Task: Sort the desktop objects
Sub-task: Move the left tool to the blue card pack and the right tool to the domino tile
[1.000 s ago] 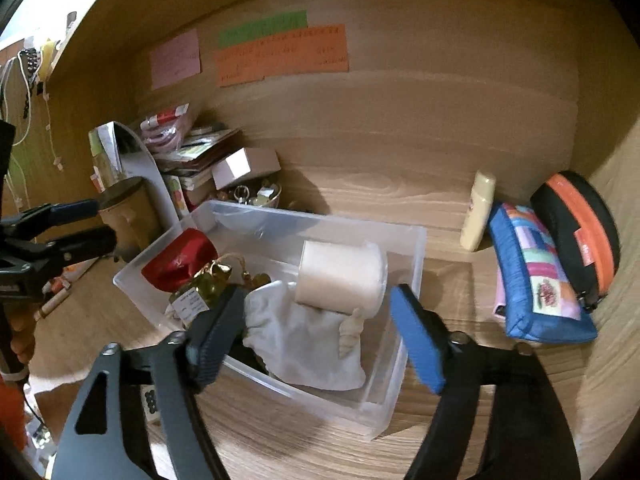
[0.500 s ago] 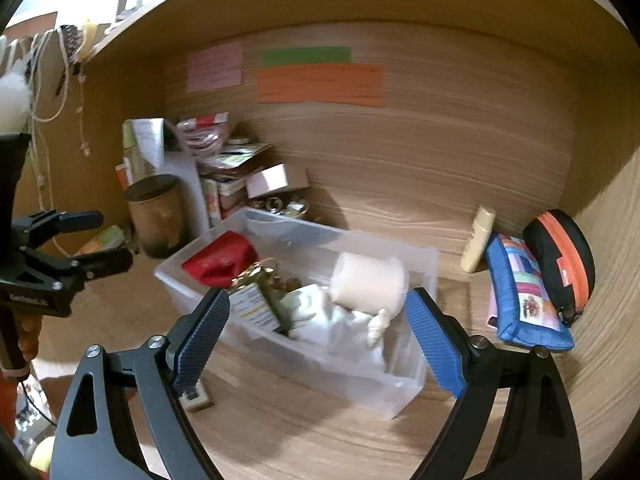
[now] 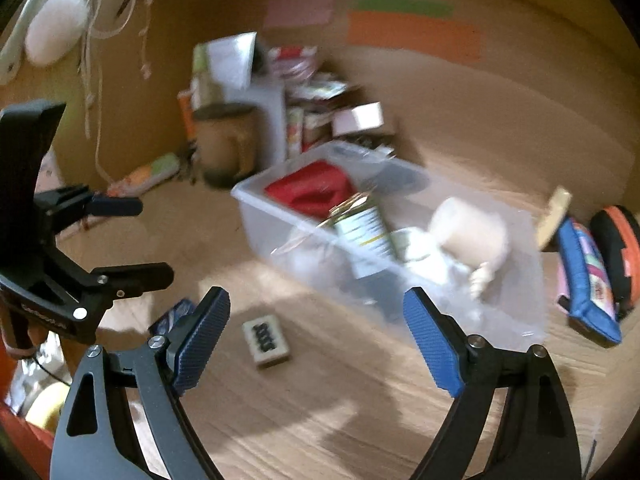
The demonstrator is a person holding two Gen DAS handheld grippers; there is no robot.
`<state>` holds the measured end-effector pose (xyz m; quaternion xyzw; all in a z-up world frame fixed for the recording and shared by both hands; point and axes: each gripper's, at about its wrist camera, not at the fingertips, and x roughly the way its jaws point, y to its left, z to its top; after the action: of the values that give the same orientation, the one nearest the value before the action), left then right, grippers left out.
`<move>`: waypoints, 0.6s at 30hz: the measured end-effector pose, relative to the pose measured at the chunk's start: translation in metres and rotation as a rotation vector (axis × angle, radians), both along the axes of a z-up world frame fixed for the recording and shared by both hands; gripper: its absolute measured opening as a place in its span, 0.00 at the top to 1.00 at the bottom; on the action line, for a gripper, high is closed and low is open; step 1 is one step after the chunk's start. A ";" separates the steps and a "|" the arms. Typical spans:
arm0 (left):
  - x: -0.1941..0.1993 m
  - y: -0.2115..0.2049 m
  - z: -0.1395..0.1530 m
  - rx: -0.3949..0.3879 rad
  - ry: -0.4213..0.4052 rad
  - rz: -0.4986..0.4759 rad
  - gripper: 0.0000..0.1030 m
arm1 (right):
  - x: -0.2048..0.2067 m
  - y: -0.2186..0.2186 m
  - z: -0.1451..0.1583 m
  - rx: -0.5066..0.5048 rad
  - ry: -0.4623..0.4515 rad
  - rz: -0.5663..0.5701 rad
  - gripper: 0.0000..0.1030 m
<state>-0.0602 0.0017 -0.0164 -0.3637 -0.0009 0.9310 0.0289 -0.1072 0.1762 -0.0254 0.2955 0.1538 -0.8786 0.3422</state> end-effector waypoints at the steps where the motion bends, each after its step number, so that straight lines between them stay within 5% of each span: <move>1: 0.002 0.000 -0.002 0.008 -0.001 -0.002 0.02 | 0.001 -0.006 -0.005 0.019 -0.010 0.023 0.20; 11: 0.013 0.009 -0.022 0.026 -0.021 -0.006 0.04 | -0.004 -0.025 -0.037 0.108 -0.118 0.106 0.50; 15: 0.013 0.014 -0.026 0.029 -0.039 -0.027 0.19 | -0.009 -0.026 -0.041 0.114 -0.150 0.120 0.54; 18: 0.012 0.016 -0.029 0.029 -0.047 -0.029 0.20 | -0.012 -0.029 -0.043 0.122 -0.164 0.136 0.58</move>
<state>-0.0479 0.0179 -0.0457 -0.3852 -0.0100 0.9215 0.0474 -0.1188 0.1467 -0.0687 0.3753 0.1982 -0.8153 0.3940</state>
